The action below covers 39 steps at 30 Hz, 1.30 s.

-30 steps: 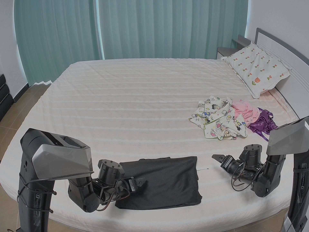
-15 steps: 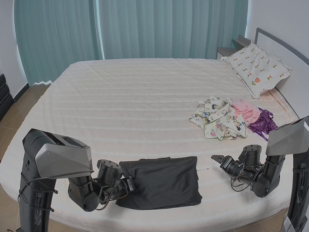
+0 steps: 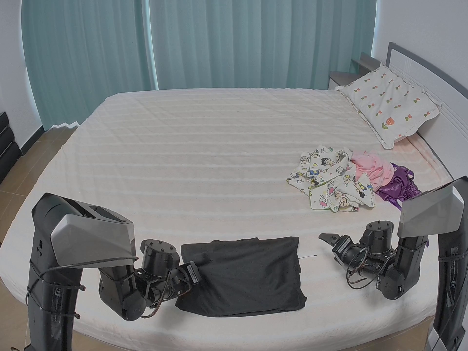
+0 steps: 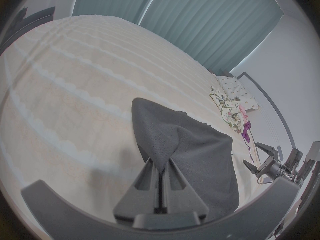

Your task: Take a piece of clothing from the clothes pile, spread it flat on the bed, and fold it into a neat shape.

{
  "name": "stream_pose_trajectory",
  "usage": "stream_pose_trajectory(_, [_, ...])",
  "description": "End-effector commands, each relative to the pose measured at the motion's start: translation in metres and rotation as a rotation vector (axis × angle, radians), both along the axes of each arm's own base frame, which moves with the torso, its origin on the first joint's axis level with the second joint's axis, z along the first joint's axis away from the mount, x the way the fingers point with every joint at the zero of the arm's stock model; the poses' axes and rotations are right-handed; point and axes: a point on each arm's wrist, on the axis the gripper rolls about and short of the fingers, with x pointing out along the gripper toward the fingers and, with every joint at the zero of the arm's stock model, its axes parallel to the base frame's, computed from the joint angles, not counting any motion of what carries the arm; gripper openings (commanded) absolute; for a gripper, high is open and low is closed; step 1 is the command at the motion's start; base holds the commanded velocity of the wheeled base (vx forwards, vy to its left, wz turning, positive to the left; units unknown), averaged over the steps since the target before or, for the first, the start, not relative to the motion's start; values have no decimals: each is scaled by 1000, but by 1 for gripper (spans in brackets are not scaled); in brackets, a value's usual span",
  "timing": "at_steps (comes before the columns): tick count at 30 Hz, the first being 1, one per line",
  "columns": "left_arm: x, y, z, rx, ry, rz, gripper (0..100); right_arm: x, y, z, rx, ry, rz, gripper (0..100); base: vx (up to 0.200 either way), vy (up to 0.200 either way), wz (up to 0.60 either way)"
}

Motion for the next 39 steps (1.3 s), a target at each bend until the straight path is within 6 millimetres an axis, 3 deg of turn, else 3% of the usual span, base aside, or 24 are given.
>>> stream_pose_trajectory(1, [-2,7,0,0,2,19,0,-1,0,-4,6,6,-4,100,0,200,0])
stream_pose_trajectory(22, [-2,24,0,16,11,78,0,-1,0,-6,51,-4,-30,100,0,200,0])
stream_pose_trajectory(39, [0,27,-1,14,11,90,0,-1,1,-6,49,-2,-27,100,0,200,0])
